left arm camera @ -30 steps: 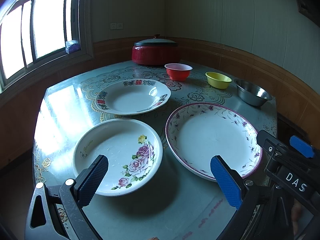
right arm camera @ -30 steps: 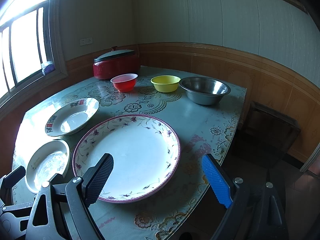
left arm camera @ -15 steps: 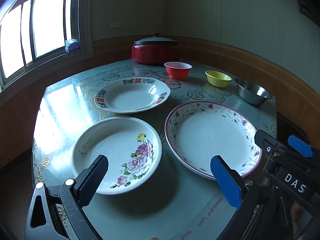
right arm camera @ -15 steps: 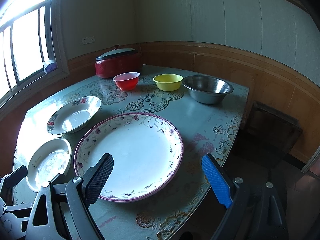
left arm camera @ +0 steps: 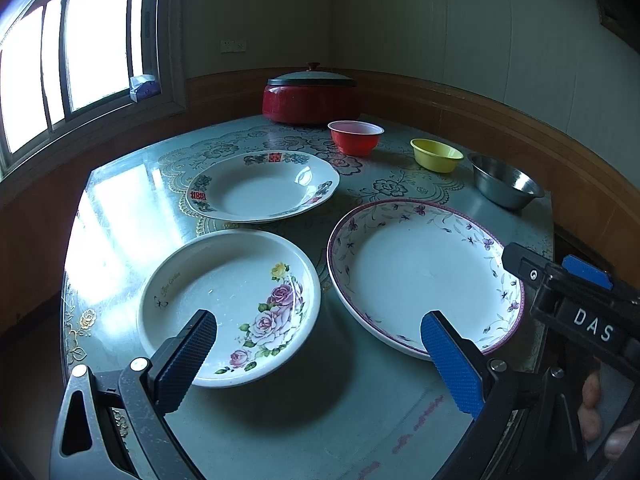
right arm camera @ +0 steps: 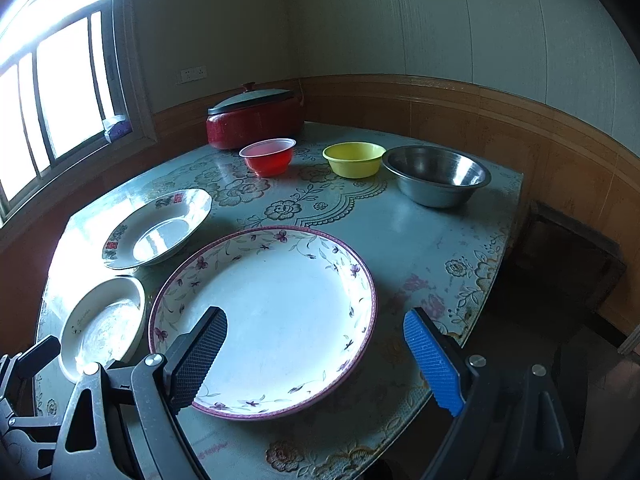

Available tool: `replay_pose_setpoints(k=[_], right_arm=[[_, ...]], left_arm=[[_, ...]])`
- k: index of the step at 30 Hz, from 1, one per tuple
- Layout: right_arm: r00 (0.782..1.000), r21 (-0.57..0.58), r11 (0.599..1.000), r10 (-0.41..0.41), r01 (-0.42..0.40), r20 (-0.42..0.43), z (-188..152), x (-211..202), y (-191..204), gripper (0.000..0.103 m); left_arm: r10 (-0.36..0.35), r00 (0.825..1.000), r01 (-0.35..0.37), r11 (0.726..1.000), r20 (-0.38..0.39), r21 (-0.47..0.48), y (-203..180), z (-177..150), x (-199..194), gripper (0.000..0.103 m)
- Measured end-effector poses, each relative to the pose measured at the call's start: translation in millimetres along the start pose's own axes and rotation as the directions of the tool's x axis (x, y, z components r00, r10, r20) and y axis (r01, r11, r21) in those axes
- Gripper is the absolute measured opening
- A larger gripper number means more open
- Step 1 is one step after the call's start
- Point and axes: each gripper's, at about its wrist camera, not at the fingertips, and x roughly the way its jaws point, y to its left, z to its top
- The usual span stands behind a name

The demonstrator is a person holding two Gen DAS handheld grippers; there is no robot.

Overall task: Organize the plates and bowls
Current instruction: 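Move the right tool to the purple-rimmed plate's rim and grasp it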

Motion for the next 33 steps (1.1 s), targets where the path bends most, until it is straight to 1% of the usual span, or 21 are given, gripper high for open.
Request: replay_pose_setpoints(k=[5,8,10,11,12,13,14,15,16,18,19,21,22,24,25,26,27,30,31,32,33], right_arm=[[0.995,-0.025,0.995,0.091,-0.092,-0.037,16,20,-15,0.092],[0.977,-0.075,0.978,0.188,-0.195,-0.098,31,37,-23,0.092],[0.956,-0.111,0.957,0.249,-0.267,-0.158,41,53,-28,0.092],[0.945,-0.129,0.947,0.271,-0.296,-0.181,46,60,-31,0.092],[0.94,-0.153,0.938,0.278,-0.31,-0.199,52,68,-34,0.092],[0.939,-0.181,0.933,0.272,-0.31,-0.209,57,75,-37,0.092],[0.937,-0.207,0.925,0.273,-0.318,-0.219,61,82,-39,0.092],[0.929,-0.226,0.914,0.283,-0.336,-0.238,65,89,-42,0.092],[0.924,-0.241,0.906,0.287,-0.347,-0.253,70,97,-45,0.09],[0.915,-0.267,0.892,0.29,-0.364,-0.28,78,113,-49,0.08],[0.908,-0.276,0.883,0.297,-0.379,-0.297,81,121,-50,0.077],[0.892,-0.292,0.864,0.312,-0.41,-0.328,85,134,-50,0.067],[0.882,-0.302,0.851,0.321,-0.429,-0.345,85,141,-49,0.065],[0.865,-0.32,0.83,0.332,-0.457,-0.375,86,153,-46,0.053],[0.856,-0.325,0.82,0.339,-0.472,-0.389,86,158,-45,0.051],[0.849,-0.33,0.81,0.345,-0.485,-0.401,86,164,-42,0.046],[0.841,-0.335,0.8,0.352,-0.499,-0.412,85,167,-40,0.038],[0.814,-0.349,0.765,0.371,-0.541,-0.447,86,178,-35,0.033],[0.806,-0.354,0.754,0.377,-0.553,-0.457,86,181,-33,0.031],[0.793,-0.353,0.741,0.386,-0.57,-0.47,86,184,-31,0.03],[0.779,-0.351,0.728,0.397,-0.589,-0.486,87,187,-30,0.03]], left_arm=[[-0.033,0.999,0.032,0.999,-0.02,-0.021,-1,2,5,0.103],[-0.082,0.996,0.079,0.995,-0.046,-0.059,2,6,8,0.103],[-0.093,0.994,0.089,0.994,-0.061,-0.065,3,7,10,0.103],[-0.117,0.99,0.113,0.992,-0.075,-0.063,3,7,12,0.103],[-0.158,0.983,0.152,0.986,-0.095,-0.064,2,6,14,0.103],[-0.191,0.975,0.184,0.98,-0.11,-0.072,2,4,15,0.103],[-0.213,0.97,0.204,0.976,-0.116,-0.081,0,2,15,0.103],[-0.229,0.965,0.219,0.972,-0.129,-0.084,-2,-1,15,0.103],[-0.237,0.961,0.226,0.97,-0.14,-0.087,-5,-4,14,0.103],[-0.242,0.957,0.227,0.968,-0.162,-0.106,-11,-10,15,0.103],[-0.245,0.953,0.226,0.966,-0.177,-0.125,-14,-12,17,0.103],[-0.24,0.949,0.208,0.964,-0.204,-0.165,-19,-16,22,0.103],[-0.233,0.948,0.196,0.964,-0.214,-0.181,-21,-17,25,0.103],[-0.215,0.952,0.171,0.964,-0.218,-0.206,-26,-17,28,0.103],[-0.204,0.956,0.158,0.964,-0.213,-0.214,-28,-17,28,0.103],[-0.192,0.959,0.144,0.964,-0.209,-0.224,-29,-16,28,0.103],[-0.18,0.962,0.128,0.963,-0.207,-0.238,-29,-15,29,0.103],[-0.144,0.966,0.079,0.956,-0.216,-0.283,-29,-15,34,0.101],[-0.137,0.966,0.068,0.953,-0.218,-0.296,-29,-15,36,0.097],[-0.14,0.965,0.066,0.947,-0.221,-0.313,-29,-16,38,0.089],[-0.146,0.963,0.064,0.94,-0.226,-0.334,-29,-17,40,0.084]])
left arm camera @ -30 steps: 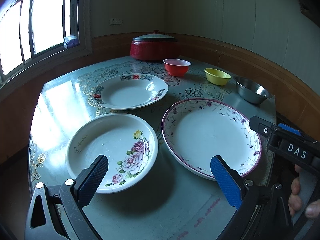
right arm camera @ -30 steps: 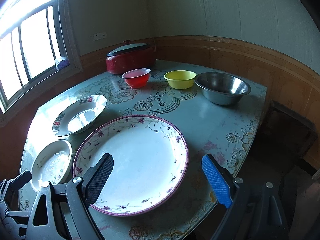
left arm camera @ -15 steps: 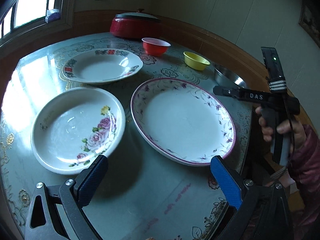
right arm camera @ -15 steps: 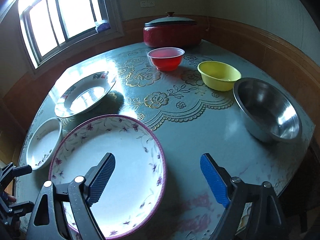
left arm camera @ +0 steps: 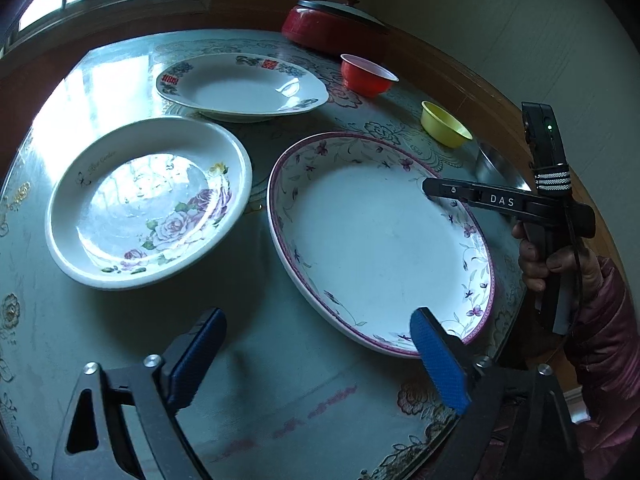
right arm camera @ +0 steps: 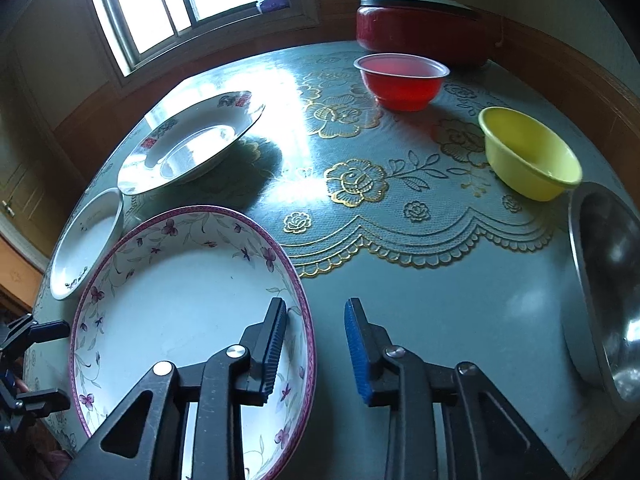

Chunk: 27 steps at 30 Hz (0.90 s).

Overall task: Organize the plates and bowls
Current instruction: 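Move the right tool to the purple-rimmed plate's rim and grasp it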

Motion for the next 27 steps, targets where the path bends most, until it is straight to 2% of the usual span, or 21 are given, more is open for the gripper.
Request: replay_pose_setpoints(k=[1,3,6,9,11,17,21,27], right_arm=[[1.0,-0.013,1.0,0.017,-0.018,-0.009,1,2,0,0.03],[0.999,-0.047,0.998,0.044,-0.045,-0.02,4,6,1,0.03],[0.998,-0.108,0.992,0.059,-0.061,-0.026,5,7,5,0.03],[0.997,-0.151,0.986,0.073,-0.077,-0.034,7,8,7,0.03],[0.996,-0.171,0.981,0.087,-0.092,-0.036,6,8,6,0.03],[0.994,-0.178,0.979,0.101,-0.104,-0.026,6,5,-6,0.03],[0.995,-0.156,0.982,0.101,-0.104,-0.024,8,4,-19,0.03],[0.995,-0.16,0.982,0.098,-0.101,-0.025,12,3,-26,0.03]], left_arm=[[0.0,1.0,-0.001,1.0,-0.007,-0.022,1,0,2,0.077],[0.019,1.0,-0.018,0.999,0.012,-0.046,-1,0,3,0.074],[0.047,0.999,-0.045,0.996,0.021,-0.08,-4,2,5,0.062],[0.063,0.998,-0.061,0.993,0.022,-0.105,-7,3,8,0.046],[0.066,0.998,-0.064,0.991,0.018,-0.119,-9,3,10,0.03],[0.115,0.993,-0.111,0.988,0.025,-0.111,-19,8,18,0.024],[0.211,0.977,-0.21,0.976,0.032,-0.054,-32,19,29,0.024],[0.254,0.966,-0.252,0.967,0.046,-0.044,-35,39,42,0.024]])
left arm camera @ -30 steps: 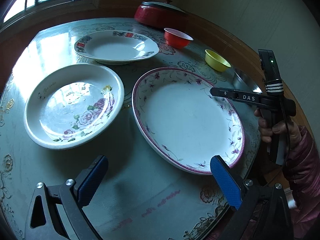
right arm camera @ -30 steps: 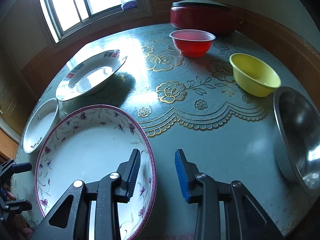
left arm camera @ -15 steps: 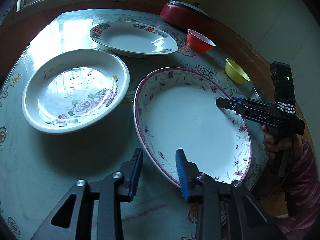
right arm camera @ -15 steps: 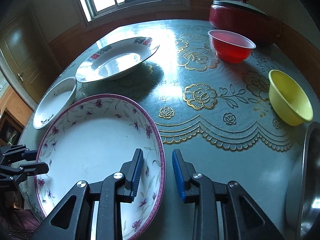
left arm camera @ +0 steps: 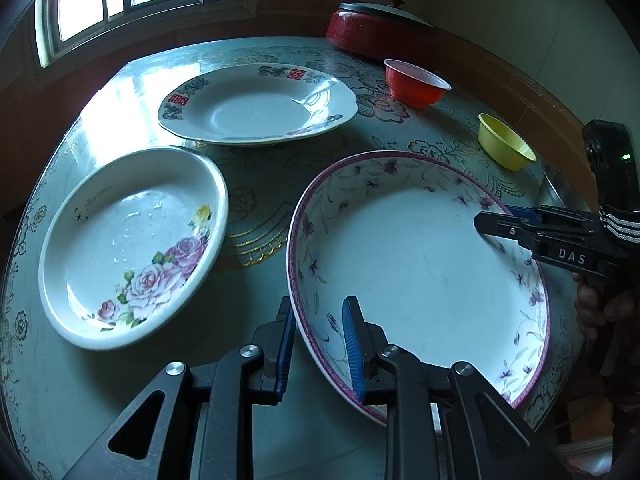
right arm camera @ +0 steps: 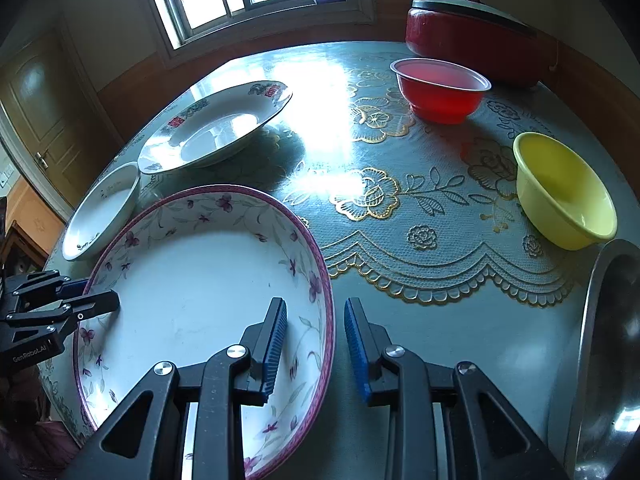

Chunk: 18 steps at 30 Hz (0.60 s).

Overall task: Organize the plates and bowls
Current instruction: 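Move the right tool to the purple-rimmed plate's rim and grasp it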

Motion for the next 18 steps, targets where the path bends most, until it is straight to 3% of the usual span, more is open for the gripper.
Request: replay_pose_setpoints(k=[7,12,17,18], right_arm=[[1.0,-0.032,0.999,-0.005,0.005,0.012,-2,1,6,0.03],[0.998,0.043,0.997,0.065,-0.065,0.01,-13,-9,-7,0.031],[0.997,0.11,0.991,0.075,-0.077,0.021,-34,-23,-8,0.031],[0.998,0.117,0.991,0.066,-0.068,0.025,-38,-25,-6,0.026]], left_arm=[[0.025,1.0,-0.025,1.0,-0.007,0.007,-4,0,-3,0.019],[0.003,1.0,-0.003,1.0,-0.015,0.011,0,-12,-19,0.018],[-0.021,0.999,0.021,0.999,-0.025,0.027,1,-18,-25,0.022],[-0.023,0.999,0.024,0.999,-0.023,0.034,0,-19,-26,0.022]])
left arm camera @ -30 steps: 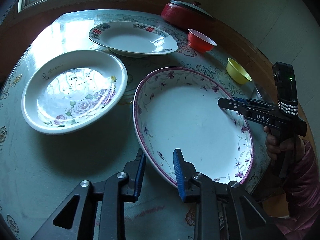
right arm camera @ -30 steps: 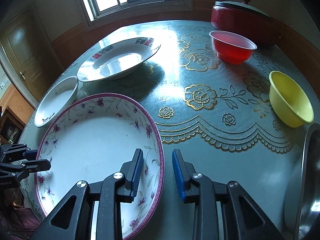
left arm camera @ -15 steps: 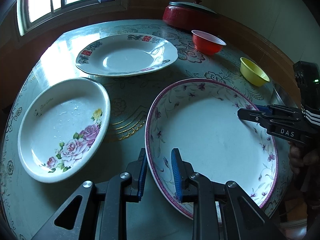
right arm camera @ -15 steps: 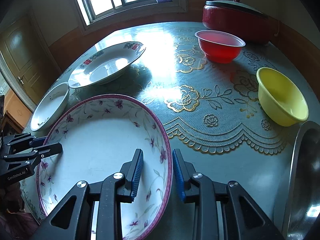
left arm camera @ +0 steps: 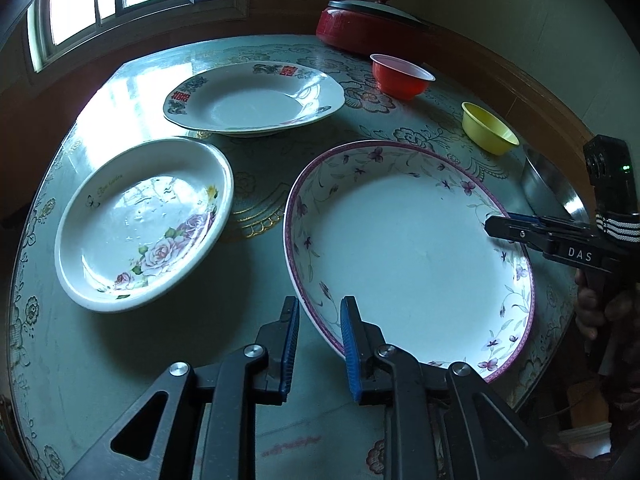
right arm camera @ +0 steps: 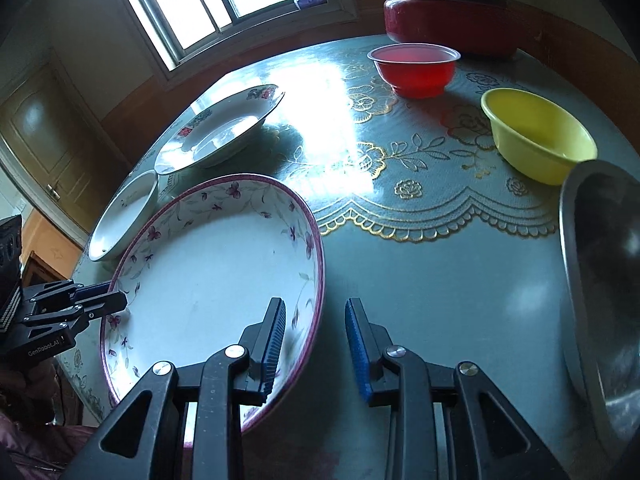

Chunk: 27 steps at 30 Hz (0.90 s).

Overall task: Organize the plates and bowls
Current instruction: 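Move the right tool to the purple-rimmed plate's rim and grasp it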

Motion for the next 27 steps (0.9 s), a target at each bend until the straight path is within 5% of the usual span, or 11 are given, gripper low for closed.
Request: replay_pose_setpoints(k=[3,17,23,27], right_arm=[[1.0,0.015,1.0,-0.021,0.021,0.007,-10,-3,10,0.016],[0.982,0.024,0.982,-0.187,0.187,-0.017,34,27,30,0.017],[0.983,-0.008,0.984,-0.177,0.177,-0.053,28,23,34,0.018],[0.968,-0.014,0.97,-0.243,0.243,-0.057,28,23,43,0.02]], left_arm=[[-0.014,1.0,0.014,1.0,0.007,0.018,1,-3,-2,0.022],[-0.029,0.999,0.028,0.999,0.035,0.046,13,4,-5,0.023],[-0.099,0.994,0.096,0.993,0.043,0.073,22,-4,-12,0.023],[-0.116,0.992,0.11,0.989,0.054,0.096,24,-4,-12,0.023]])
